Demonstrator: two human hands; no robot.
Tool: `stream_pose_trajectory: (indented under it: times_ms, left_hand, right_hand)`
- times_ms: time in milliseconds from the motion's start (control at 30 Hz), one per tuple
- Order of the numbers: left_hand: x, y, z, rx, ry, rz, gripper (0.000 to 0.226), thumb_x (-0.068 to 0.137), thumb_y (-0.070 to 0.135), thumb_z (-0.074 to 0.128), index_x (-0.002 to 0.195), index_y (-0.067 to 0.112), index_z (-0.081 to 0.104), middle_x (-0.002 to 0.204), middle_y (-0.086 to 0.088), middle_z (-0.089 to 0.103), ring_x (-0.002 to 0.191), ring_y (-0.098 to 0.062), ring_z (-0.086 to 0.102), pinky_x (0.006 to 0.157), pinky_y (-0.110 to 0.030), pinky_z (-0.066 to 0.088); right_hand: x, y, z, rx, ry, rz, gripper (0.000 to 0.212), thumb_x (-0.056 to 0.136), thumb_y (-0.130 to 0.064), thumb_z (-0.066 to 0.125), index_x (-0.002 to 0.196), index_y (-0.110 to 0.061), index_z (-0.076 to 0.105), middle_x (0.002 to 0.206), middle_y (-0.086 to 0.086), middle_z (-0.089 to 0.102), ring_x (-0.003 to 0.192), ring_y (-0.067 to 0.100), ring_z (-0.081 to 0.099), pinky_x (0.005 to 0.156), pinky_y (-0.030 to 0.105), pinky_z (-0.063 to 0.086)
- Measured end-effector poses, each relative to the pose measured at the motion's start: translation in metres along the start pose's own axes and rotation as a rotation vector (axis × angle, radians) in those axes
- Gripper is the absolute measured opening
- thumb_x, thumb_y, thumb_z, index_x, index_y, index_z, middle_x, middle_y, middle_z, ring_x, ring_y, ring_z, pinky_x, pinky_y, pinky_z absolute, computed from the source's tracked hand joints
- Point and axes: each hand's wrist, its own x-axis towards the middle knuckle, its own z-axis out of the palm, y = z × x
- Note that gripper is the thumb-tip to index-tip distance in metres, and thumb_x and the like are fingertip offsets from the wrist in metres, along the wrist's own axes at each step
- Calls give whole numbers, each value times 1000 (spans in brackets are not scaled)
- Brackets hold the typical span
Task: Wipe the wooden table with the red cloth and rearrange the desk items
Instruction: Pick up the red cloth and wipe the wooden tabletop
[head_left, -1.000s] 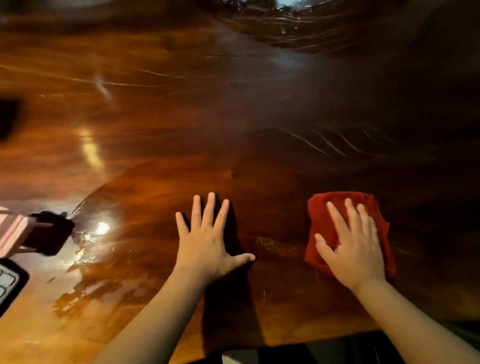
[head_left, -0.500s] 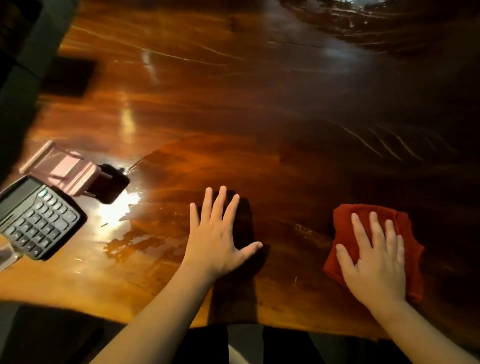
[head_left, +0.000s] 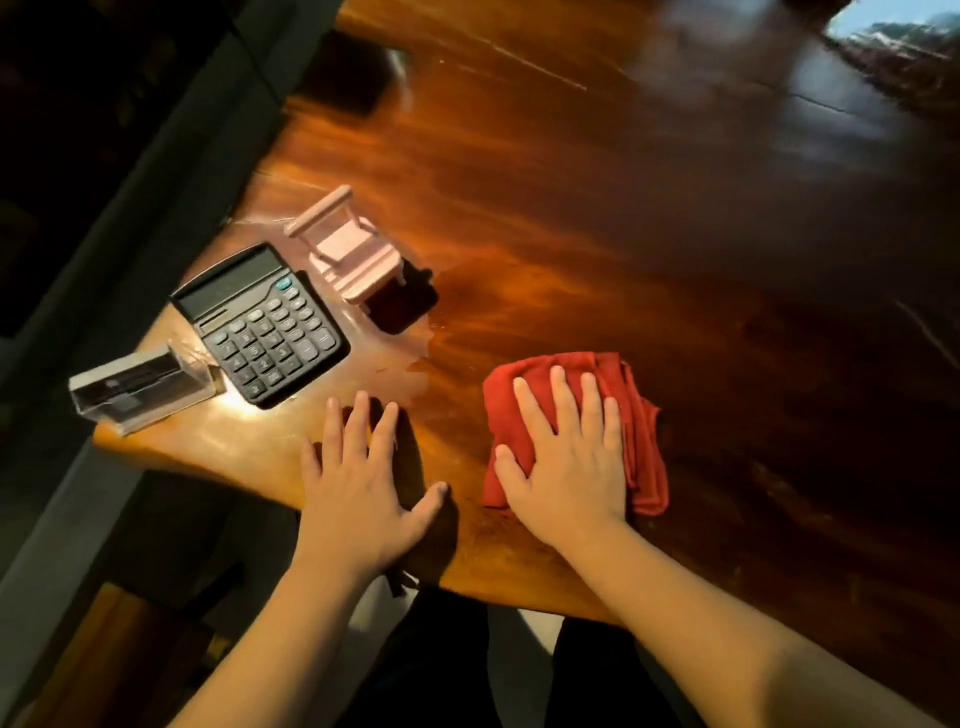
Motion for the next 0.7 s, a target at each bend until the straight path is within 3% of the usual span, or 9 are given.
stream_pose_trajectory:
  times_ms: [300, 533, 700]
  left_hand:
    - [-9, -66, -23, -44, -15, -5, 94, 79, 65, 39, 158, 18, 21, 167, -13, 11, 153, -34, -3, 118, -63, 9]
    - [6, -47, -27, -3, -62, 126, 95, 75, 62, 43, 158, 21, 21, 167, -13, 11, 153, -34, -3, 119, -65, 9]
    - [13, -6, -25, 38, -92, 187, 95, 77, 61, 48, 159, 24, 17, 168, -10, 7, 154, -32, -6, 120, -63, 8]
  right_hand:
    - [12, -97, 20, 50, -57, -232, 73, 89, -61, 47, 156, -37, 31, 167, 9, 28, 153, 38, 17, 123, 58, 12]
    - [-1, -75, 15, 122, -50, -270, 69, 91, -56, 51, 155, -38, 35, 167, 8, 29, 154, 34, 15, 125, 52, 9]
    - [-21, -30, 11, 121, -49, -188, 68, 93, -60, 47, 156, -41, 30, 169, 5, 24, 156, 32, 11, 126, 50, 7]
